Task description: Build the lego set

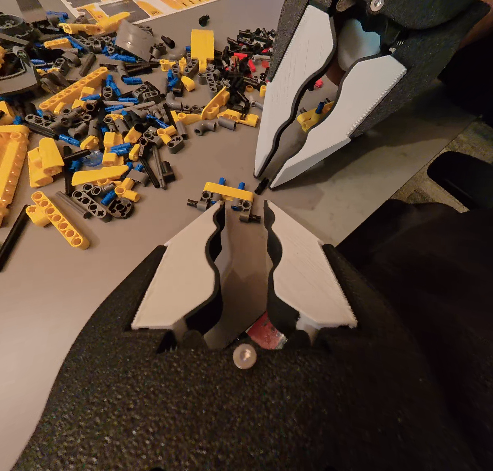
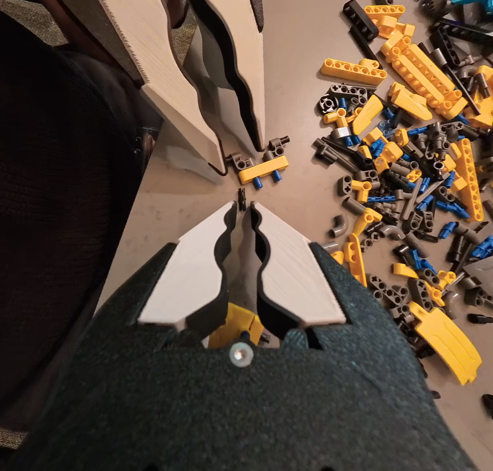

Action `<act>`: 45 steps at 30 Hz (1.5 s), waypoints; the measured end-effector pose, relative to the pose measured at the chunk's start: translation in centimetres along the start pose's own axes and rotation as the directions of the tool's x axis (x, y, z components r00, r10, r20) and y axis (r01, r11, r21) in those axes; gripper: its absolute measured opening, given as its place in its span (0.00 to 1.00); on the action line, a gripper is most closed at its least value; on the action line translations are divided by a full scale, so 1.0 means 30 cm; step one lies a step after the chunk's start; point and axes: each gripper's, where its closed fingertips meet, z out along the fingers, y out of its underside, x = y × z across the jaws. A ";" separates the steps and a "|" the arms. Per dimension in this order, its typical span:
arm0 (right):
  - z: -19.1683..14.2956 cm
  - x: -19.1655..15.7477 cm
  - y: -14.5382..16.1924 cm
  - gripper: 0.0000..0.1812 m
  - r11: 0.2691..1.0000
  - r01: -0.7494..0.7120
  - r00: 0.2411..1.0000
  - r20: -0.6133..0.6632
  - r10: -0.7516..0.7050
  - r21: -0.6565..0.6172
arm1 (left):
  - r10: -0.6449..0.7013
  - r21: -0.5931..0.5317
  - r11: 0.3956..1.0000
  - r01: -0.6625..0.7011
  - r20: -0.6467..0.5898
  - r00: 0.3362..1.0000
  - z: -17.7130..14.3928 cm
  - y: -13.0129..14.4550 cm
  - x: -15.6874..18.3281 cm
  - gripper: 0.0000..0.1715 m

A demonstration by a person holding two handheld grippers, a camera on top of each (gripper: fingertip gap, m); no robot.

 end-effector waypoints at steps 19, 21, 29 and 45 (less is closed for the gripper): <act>0.005 0.007 -0.015 0.02 0.998 -0.033 0.999 0.037 0.031 0.045 | 0.069 -0.047 0.996 -0.072 -0.065 0.996 0.021 0.001 -0.003 0.09; 0.008 0.010 -0.009 0.02 0.999 -0.020 0.999 0.027 0.019 0.035 | 0.086 -0.048 0.995 -0.090 -0.083 0.993 0.020 0.003 0.001 0.09; 0.013 -0.005 -0.015 0.02 0.999 0.004 0.999 0.037 -0.005 0.034 | 0.116 -0.058 0.990 -0.127 -0.157 0.981 0.021 0.005 0.010 0.09; 0.014 -0.011 -0.018 0.02 0.997 0.054 0.996 0.063 -0.057 0.048 | 0.129 -0.060 0.988 -0.141 -0.171 0.977 0.023 0.005 0.011 0.08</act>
